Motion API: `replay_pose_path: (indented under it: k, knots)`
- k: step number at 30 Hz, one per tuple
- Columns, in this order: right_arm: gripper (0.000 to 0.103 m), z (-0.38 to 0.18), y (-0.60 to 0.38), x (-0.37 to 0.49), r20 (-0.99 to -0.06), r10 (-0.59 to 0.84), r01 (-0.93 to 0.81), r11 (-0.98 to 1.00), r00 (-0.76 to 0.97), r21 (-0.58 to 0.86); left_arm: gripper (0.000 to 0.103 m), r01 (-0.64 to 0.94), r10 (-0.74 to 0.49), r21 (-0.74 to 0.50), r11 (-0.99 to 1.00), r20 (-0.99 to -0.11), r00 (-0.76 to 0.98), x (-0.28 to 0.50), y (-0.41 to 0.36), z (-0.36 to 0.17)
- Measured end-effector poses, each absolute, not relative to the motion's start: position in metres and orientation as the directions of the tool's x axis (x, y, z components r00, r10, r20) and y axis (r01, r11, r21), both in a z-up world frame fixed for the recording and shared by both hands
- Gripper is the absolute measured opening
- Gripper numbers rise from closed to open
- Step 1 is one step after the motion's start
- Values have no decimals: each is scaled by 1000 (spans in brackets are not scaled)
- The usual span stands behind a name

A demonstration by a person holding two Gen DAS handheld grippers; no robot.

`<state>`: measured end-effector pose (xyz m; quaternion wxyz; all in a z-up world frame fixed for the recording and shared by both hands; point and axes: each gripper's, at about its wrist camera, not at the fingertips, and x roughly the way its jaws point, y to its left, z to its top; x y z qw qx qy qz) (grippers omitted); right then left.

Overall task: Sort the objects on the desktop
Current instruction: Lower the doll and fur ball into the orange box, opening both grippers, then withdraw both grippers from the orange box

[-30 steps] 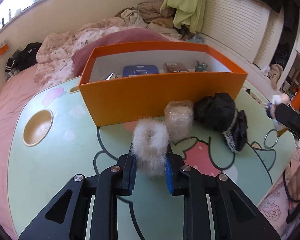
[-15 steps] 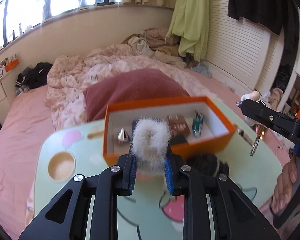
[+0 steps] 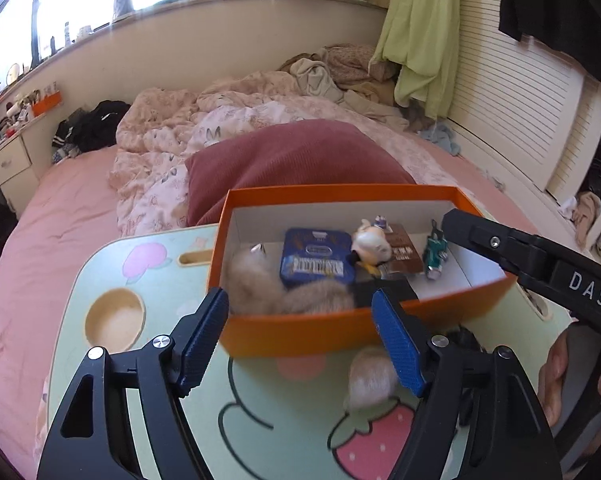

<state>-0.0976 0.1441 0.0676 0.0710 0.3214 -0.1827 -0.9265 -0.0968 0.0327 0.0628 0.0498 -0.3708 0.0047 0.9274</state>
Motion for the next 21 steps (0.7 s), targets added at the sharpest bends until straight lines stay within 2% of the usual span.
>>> replay_pose_path:
  k: [2,6,8,12,14,17,21]
  knots:
    - [74,71,145,-77,-560,-249,36,-931,-790,364,75,-108,98,-28,-994,-683,-724,-80,31,65]
    - [78,70,142,-41,-603,-239,63,-952,-761,298,83,-118,89,-8,-993,-707,-702,-42,30,56]
    - [84,60,136,-17,-651,-209,70,-970,-730,233,83,-133,103,-18,-991,-736,-669,-24,31,42]
    - [85,25,127,4,-753,-181,75,-982,-633,172,83,-126,81,-4,-992,-790,-608,-12,36,12]
    - [86,10,123,8,-780,-142,70,-990,-609,126,92,-116,93,-29,-993,-796,-598,-12,35,3]
    - [100,5,114,4,-807,-89,83,-995,-584,50,103,-66,54,-18,-998,-804,-592,-14,28,1]
    - [103,0,109,4,-809,-67,97,-995,-584,13,103,-60,54,-22,-998,-800,-598,-12,24,-1]
